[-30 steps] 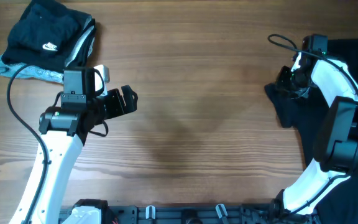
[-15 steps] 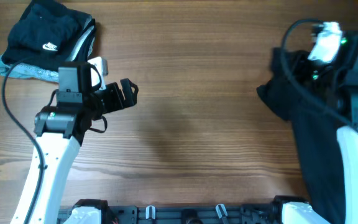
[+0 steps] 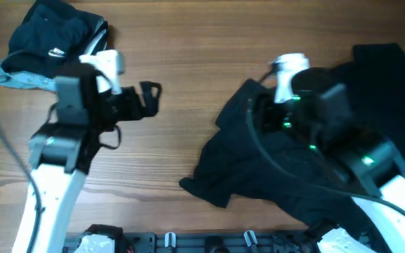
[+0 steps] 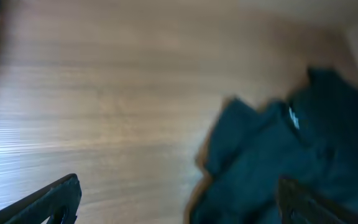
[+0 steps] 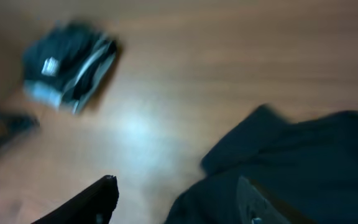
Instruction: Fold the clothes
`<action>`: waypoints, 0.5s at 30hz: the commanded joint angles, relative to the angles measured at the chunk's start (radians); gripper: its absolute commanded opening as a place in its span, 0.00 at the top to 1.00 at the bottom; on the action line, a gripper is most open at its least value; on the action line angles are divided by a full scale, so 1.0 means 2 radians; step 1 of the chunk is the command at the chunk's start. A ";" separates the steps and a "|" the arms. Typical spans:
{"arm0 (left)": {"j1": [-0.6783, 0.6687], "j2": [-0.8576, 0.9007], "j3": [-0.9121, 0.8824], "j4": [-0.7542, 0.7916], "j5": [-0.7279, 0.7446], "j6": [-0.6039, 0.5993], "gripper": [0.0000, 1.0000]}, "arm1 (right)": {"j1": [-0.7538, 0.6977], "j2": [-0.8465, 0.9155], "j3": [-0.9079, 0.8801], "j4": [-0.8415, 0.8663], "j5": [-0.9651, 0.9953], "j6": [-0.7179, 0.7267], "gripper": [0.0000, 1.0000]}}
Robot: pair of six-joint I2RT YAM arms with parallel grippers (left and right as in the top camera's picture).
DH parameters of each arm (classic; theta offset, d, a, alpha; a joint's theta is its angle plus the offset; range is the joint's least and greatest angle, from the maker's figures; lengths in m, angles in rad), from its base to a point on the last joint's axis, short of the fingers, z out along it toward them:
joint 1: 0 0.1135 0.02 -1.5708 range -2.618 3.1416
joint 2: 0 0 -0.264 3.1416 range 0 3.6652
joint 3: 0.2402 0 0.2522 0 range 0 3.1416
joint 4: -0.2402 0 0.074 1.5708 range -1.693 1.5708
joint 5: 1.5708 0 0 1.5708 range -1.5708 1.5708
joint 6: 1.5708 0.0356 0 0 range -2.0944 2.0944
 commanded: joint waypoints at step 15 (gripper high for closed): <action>-0.217 0.425 0.006 0.241 0.013 0.095 0.17 | -0.064 0.009 0.010 -0.089 0.012 0.132 0.21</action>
